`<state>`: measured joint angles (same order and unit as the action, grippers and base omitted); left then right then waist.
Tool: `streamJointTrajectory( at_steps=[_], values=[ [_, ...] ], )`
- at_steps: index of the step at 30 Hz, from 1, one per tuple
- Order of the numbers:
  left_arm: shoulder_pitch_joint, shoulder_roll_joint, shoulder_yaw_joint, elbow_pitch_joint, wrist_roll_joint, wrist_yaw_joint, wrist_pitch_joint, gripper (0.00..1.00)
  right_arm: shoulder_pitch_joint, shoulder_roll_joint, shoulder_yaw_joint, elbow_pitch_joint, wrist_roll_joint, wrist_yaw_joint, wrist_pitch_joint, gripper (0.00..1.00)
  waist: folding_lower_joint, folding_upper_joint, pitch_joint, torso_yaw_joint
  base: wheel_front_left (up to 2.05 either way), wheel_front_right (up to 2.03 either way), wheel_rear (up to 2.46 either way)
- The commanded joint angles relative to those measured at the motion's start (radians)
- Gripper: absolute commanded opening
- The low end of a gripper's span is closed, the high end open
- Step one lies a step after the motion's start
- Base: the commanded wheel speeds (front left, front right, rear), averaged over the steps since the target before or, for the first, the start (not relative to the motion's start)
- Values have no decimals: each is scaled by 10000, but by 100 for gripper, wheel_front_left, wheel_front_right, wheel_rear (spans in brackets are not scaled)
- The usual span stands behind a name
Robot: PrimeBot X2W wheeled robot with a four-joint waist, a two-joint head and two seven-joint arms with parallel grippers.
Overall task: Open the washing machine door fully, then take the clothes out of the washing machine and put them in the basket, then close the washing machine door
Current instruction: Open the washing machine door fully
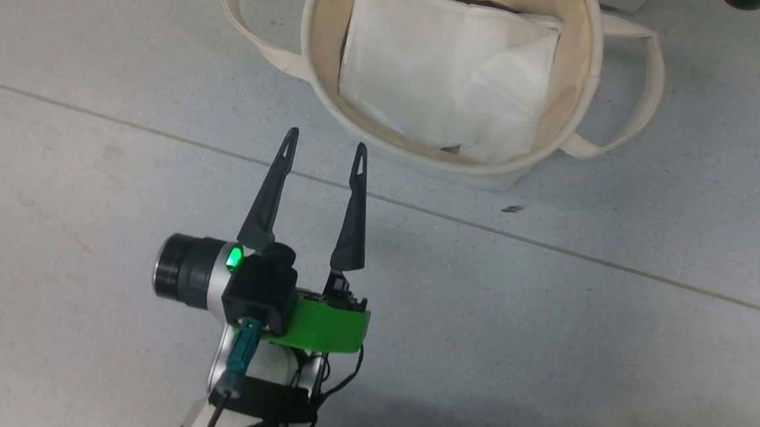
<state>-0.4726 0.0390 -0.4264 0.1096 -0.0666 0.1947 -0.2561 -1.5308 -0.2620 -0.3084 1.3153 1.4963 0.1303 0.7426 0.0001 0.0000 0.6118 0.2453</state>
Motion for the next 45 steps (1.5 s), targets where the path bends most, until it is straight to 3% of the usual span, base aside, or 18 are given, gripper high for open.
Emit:
streamJointTrajectory(
  at_steps=[1, 15, 28, 35, 40, 45],
  values=[
    [-76, 113, 234, -332, -86, 58, -57, 100, -245, 526, 14, -247, 12, 4, 310, 0, 0, 0, 36, 13, 0, 0, 0],
    [-9, 113, 355, -293, -159, 93, -57, 100, 637, 902, -13, -246, -73, 4, 1005, 0, 0, 0, -257, 5, 0, 0, 0],
    [368, 112, 568, -288, -218, 86, -57, 100, 1881, 1905, 535, -246, -518, 4, 1859, 0, 0, 0, -1030, 40, 0, 0, 0],
    [570, 112, 740, -228, -304, 110, -57, 100, 2971, 2104, 855, -246, -587, 4, 2167, 0, 0, 0, -1396, 194, 0, 0, 0],
    [759, 112, 864, -154, -386, 108, -57, 100, 3473, 2114, 1641, -246, -134, 4, 2760, 0, 0, 0, -1704, 423, 0, 0, 0],
    [947, 112, 989, -95, -420, 77, -57, 100, 3618, 2116, 2557, -246, 1085, 4, 2988, 0, 0, 0, -1889, 536, 0, 0, 0]
  ],
)
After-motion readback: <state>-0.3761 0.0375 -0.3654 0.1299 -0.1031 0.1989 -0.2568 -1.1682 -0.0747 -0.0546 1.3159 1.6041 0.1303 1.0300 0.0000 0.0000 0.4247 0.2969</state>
